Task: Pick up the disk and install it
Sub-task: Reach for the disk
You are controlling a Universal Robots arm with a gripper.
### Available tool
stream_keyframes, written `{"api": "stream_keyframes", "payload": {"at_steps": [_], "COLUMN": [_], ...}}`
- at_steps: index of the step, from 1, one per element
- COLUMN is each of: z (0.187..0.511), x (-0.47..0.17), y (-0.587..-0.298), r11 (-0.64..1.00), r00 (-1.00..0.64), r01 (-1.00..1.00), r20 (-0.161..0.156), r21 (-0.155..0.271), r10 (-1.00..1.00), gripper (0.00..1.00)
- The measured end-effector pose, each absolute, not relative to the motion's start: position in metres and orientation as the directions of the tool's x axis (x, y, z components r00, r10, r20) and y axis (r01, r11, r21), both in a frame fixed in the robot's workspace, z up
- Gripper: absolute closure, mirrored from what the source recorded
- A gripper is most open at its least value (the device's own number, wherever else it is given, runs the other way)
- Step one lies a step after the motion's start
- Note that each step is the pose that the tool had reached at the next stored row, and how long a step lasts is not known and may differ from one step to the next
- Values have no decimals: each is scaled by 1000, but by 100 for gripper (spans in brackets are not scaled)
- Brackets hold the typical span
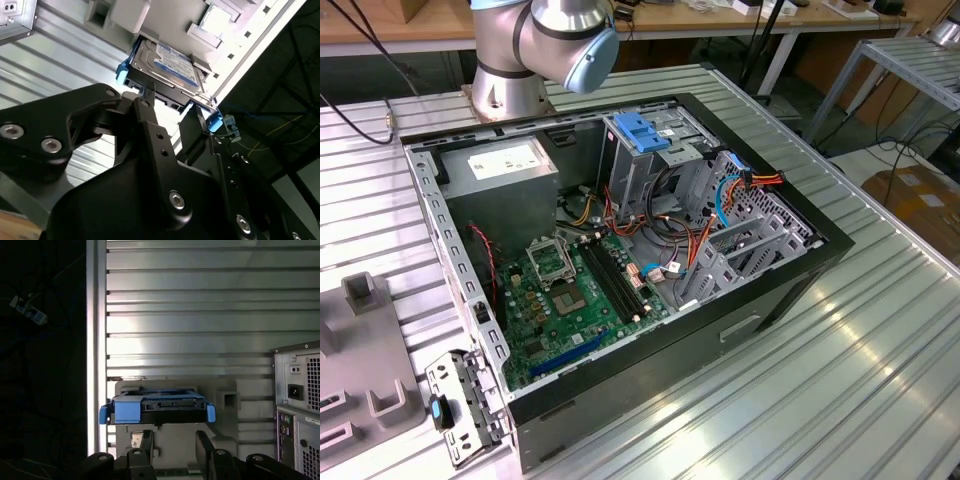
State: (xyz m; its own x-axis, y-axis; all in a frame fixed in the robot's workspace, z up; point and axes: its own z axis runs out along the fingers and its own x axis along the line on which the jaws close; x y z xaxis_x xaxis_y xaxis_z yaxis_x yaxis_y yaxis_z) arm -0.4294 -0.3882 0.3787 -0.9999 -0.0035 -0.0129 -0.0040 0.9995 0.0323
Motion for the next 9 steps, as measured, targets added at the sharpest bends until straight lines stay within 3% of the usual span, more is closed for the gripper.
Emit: {"api": "stream_keyframes", "payload": {"at_steps": [1, 2, 9], "z": [379, 379, 378], "x": [-429, -428, -421], "y": [-388, -388, -388], "r11": [999, 998, 978], "r00": [-1000, -999, -978], "r01": [-24, -45, -208], "r20": [-13, -13, -13], "r21": [32, 32, 32], "r10": [-23, -45, -208], "gripper": [58, 52, 52]}}
